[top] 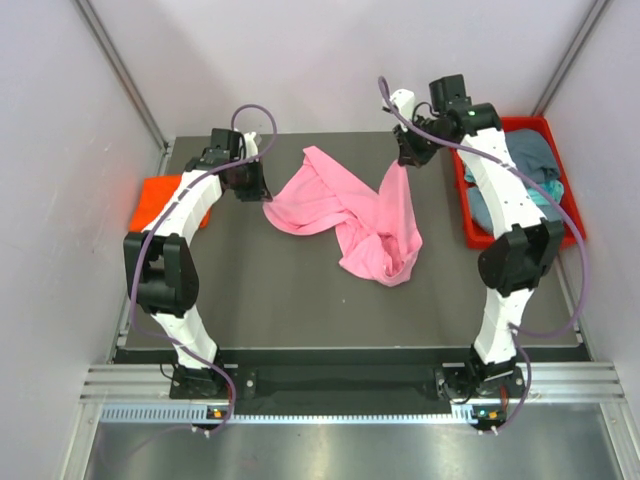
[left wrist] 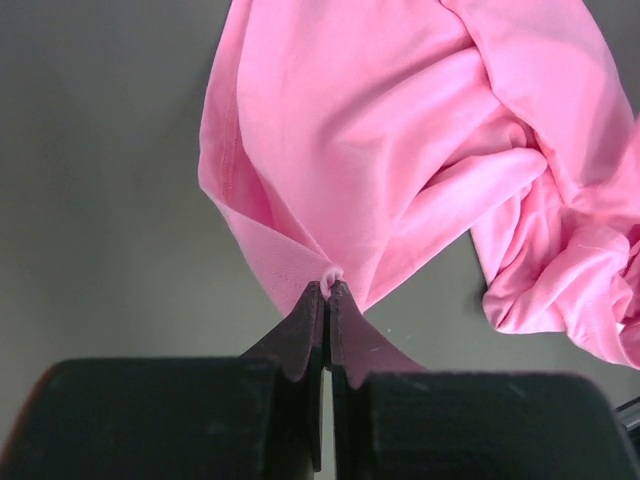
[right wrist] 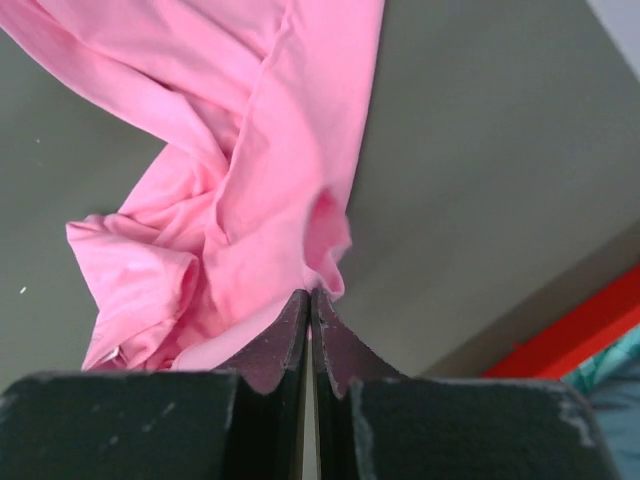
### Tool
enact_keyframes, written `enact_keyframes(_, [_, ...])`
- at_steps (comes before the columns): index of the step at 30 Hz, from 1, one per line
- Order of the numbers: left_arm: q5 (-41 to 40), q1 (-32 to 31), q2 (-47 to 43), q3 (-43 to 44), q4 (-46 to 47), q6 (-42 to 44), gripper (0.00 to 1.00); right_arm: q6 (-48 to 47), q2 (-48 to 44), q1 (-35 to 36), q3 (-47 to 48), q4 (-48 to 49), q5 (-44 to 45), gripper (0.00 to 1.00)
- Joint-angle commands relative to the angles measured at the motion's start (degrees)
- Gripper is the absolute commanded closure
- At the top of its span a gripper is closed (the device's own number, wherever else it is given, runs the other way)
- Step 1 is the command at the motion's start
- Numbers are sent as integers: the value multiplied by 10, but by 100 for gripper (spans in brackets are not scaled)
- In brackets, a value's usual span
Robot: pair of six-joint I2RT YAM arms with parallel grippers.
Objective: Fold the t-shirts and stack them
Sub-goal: Flatten the tshirt out
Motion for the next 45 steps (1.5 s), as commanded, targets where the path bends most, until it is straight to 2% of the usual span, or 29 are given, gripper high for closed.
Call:
enact_keyframes(1, [5,-1,-24,10,28,-8,98,12,-39,-5,-3,10,9,100])
enact_keyframes(2, [5,-1,-24,11,28,-6,80,14,-48,-4,-16,11,10,100])
enact_keyframes(5, [-3,-2,-16,37,28,8,56,18,-65,-5,-45,17,31,100])
enact_keyframes(8, [-5,-1,31,115,25,21,49,17,-91,-5,-67,18,45,100])
enact_keyframes(12, [38,-1,133,280,26,22,43,12,-101,-7,-88,18,50,100])
enact_keyframes(15, [73,-1,241,360,48,17,41,21,-102,-8,-96,19,44,100])
enact_keyframes(19, [88,-1,317,393,95,10,46,23,-106,-9,-108,20,47,100])
enact_keyframes(24, [120,-1,396,433,150,1,45,22,-109,-10,-123,21,54,100])
enact_keyframes(29, [111,-8,441,475,190,-4,46,22,-110,-10,-132,19,61,100])
enact_keyframes(38, [119,-21,481,479,213,-30,47,18,-113,-10,-147,14,80,100])
enact_keyframes(45, [80,-31,522,518,227,-25,49,11,-116,-12,-154,8,96,100])
